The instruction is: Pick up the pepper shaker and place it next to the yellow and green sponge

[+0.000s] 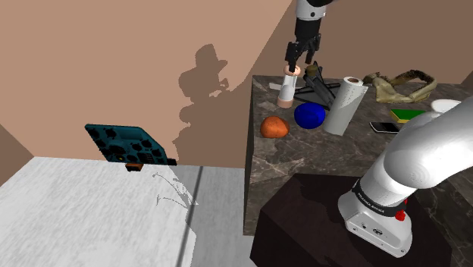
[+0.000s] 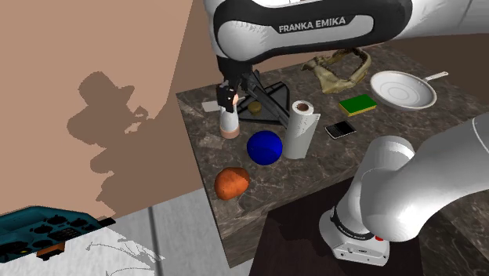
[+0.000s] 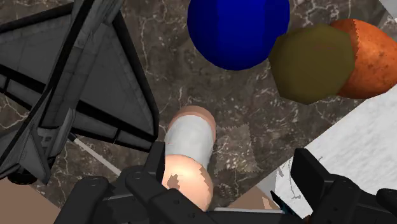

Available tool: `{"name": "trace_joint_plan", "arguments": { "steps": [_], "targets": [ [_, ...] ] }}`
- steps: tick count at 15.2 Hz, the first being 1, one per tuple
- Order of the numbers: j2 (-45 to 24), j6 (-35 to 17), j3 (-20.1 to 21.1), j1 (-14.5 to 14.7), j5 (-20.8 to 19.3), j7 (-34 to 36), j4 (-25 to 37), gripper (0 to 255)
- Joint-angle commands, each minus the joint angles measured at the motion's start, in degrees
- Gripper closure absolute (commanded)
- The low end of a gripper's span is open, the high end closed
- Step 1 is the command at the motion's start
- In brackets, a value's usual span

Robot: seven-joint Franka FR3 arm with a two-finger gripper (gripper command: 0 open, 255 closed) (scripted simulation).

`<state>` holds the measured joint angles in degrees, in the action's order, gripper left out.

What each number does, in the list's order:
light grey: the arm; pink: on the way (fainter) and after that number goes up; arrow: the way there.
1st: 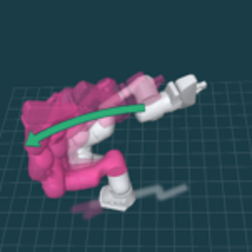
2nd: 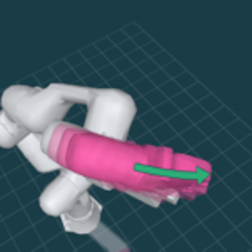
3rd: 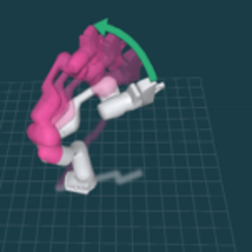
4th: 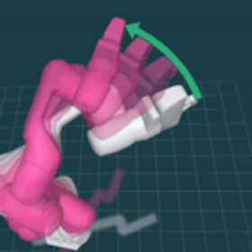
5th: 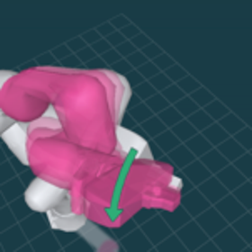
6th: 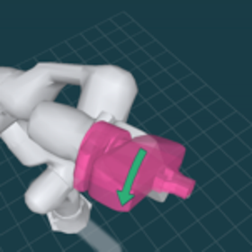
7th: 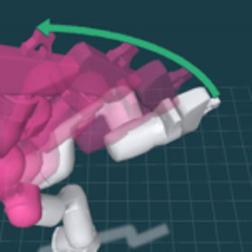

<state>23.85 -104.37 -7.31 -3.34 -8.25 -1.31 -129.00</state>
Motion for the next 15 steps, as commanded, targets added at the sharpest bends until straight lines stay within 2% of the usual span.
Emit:
{"name": "trace_joint_plan", "arguments": {
  "steps": [1,6,13,15],
  "targets": [
    [-4.8,-1.9,-1.0,-0.3,-0.4,-1.3,3.7,0],
    [-12.7,-4.8,-2.5,-0.8,-0.7,-3.7,10.5,0],
    [-14.0,-10.6,-3.0,-1.1,-0.9,-3.7,6.0,0],
    [-14.0,-10.6,-3.0,-1.1,-0.9,-3.7,6.0,0]
  ]
}}
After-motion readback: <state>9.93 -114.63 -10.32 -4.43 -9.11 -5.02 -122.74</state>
